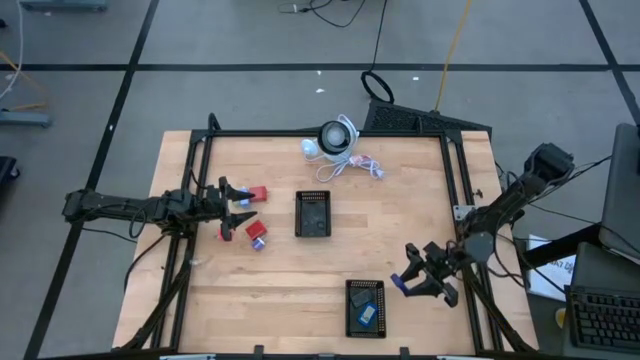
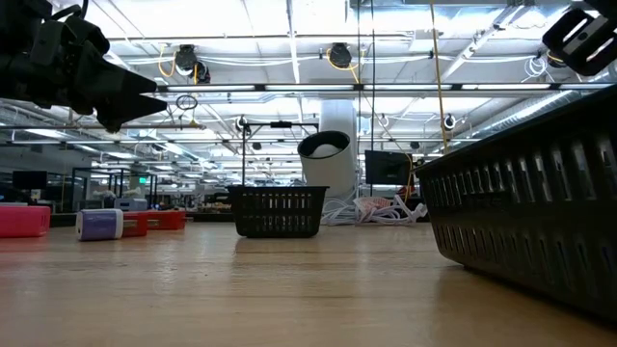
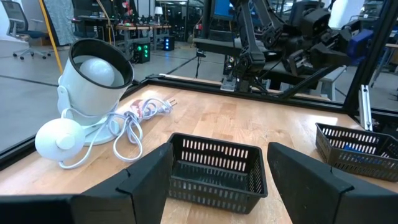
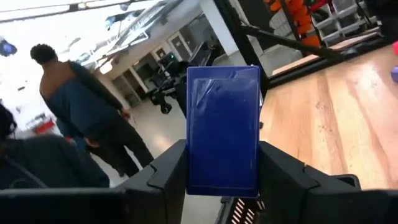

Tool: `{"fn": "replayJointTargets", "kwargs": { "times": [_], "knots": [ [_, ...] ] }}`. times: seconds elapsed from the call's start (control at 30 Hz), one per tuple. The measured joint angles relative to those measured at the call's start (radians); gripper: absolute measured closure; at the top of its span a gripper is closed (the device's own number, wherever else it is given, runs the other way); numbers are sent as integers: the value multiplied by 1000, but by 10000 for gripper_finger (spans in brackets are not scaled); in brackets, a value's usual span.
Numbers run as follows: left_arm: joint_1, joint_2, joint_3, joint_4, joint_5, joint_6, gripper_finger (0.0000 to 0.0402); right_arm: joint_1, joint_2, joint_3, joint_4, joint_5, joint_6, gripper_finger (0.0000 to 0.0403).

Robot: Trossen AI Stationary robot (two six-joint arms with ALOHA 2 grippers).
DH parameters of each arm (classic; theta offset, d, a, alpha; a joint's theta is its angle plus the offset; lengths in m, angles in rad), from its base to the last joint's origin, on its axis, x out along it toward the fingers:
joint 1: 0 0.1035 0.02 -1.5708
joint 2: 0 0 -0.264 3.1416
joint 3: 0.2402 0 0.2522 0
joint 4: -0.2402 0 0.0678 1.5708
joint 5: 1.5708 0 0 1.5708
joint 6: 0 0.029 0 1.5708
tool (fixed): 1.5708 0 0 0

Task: Pick & Place Office items
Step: Put the dark blue digital timer into the bottom black basket

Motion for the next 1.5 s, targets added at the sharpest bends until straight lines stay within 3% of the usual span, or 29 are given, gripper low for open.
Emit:
{"fn": "replayJointTargets", "kwargs": {
  "times": [0.27,0.4,0.53,1.0,1.2,1.5],
  "knots": [
    [0,0,0,0,0,0,135,33,217,1,215,-1,-83,254],
    [0,0,0,0,0,0,135,33,327,57,221,-1,-92,254],
    [0,0,0,0,0,0,135,25,405,158,91,-4,-101,254],
    [0,0,0,0,0,0,135,-44,438,541,-748,-5,-81,254],
    [0,0,0,0,0,0,135,-83,441,550,-855,-5,-12,254],
    [0,0,0,0,0,0,135,-93,534,550,-829,-32,-11,254]
  ]
}}
